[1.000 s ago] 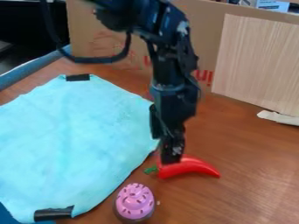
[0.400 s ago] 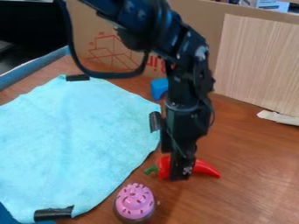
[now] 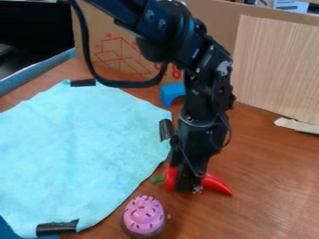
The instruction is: Place red object on left edge of the cloth
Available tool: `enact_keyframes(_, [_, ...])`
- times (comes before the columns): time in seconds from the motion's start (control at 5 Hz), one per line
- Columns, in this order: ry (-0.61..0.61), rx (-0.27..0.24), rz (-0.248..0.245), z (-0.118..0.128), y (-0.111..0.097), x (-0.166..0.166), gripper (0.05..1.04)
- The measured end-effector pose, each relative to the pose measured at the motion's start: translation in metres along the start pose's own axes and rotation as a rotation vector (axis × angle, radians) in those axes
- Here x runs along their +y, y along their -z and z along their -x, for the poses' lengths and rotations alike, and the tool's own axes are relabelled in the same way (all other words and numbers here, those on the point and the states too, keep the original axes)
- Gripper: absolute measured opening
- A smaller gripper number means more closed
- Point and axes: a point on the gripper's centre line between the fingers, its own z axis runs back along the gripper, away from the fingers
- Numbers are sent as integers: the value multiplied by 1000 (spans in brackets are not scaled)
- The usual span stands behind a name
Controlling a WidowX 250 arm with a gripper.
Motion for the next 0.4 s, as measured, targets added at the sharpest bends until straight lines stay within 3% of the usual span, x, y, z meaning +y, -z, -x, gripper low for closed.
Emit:
enact_keyframes(0.2, [-14, -42, 74, 2, -12, 6, 505])
enact_keyframes(0.4, [-134, -114, 81, 12, -34, 39, 505])
